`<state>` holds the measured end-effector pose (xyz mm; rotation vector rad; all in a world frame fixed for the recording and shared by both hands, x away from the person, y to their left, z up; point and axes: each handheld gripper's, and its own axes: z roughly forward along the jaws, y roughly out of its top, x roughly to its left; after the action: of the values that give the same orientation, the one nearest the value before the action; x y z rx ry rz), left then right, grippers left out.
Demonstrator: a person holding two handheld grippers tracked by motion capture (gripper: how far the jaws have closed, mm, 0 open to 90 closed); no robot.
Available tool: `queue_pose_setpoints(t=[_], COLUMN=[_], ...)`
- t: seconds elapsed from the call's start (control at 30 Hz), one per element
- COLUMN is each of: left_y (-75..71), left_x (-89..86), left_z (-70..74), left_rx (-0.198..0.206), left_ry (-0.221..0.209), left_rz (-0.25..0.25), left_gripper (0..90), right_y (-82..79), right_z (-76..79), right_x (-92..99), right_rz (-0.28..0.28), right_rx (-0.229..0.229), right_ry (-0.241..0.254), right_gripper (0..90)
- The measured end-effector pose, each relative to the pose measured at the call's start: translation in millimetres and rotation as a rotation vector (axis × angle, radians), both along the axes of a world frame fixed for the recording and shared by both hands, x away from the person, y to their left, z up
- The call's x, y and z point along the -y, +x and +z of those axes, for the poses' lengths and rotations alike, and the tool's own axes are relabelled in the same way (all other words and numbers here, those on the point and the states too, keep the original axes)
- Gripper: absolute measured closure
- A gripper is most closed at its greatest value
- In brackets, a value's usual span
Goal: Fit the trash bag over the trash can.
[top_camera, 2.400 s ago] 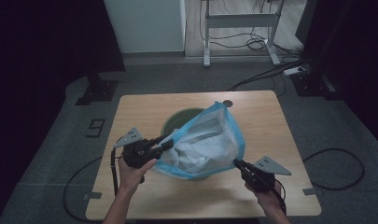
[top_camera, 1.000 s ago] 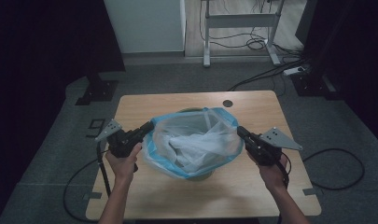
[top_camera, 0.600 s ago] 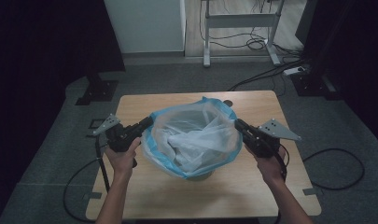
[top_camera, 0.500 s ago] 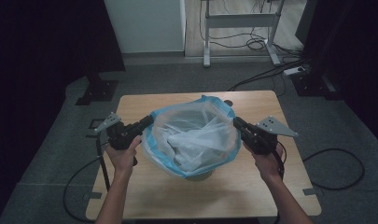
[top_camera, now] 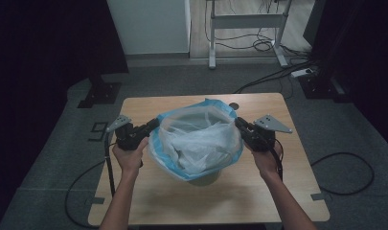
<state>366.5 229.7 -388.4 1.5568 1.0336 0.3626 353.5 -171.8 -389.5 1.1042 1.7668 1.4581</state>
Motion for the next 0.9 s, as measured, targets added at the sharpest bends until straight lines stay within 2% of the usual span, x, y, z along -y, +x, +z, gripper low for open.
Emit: queue_pose_setpoints(t=[0.1,0.2,0.27,0.5,0.6,0.73,0.9], left_y=[4.3,11.6,15.4,26.6,31.6,38.7,40.2], left_x=[2.7,7.5,10.2,17.9,19.8,21.9,24.7], left_z=[-7.8,-19.9,-26.7,-44.3,-51.5,-63.3,-70.9], left_rx=[-0.021,-0.061,-0.08,-0.137,-0.159,-0.2,-0.228], left_ry=[0.033,0.062,0.065,0.086,0.087,0.066,0.068], left_rz=[0.006,0.007,0.004,-0.004,-0.013,-0.026,-0.038], left_gripper=[89.5,89.5,89.4,89.4,89.5,89.5,89.5], right_y=[5.4,16.0,21.4,31.0,36.7,39.5,42.1], right_z=[-8.9,-22.8,-32.4,-50.3,-56.8,-63.0,-70.8], right_x=[1.1,1.1,-0.5,-6.3,-6.4,-4.8,-2.1], right_rz=[-0.009,-0.006,-0.005,0.006,0.045,0.042,0.032], right_rx=[-0.03,-0.09,-0.123,-0.173,-0.222,-0.236,-0.248], right_ry=[-0.004,0.006,0.014,0.023,0.036,0.036,0.035], right_gripper=[83.2,83.1,83.1,82.9,81.0,82.0,86.2])
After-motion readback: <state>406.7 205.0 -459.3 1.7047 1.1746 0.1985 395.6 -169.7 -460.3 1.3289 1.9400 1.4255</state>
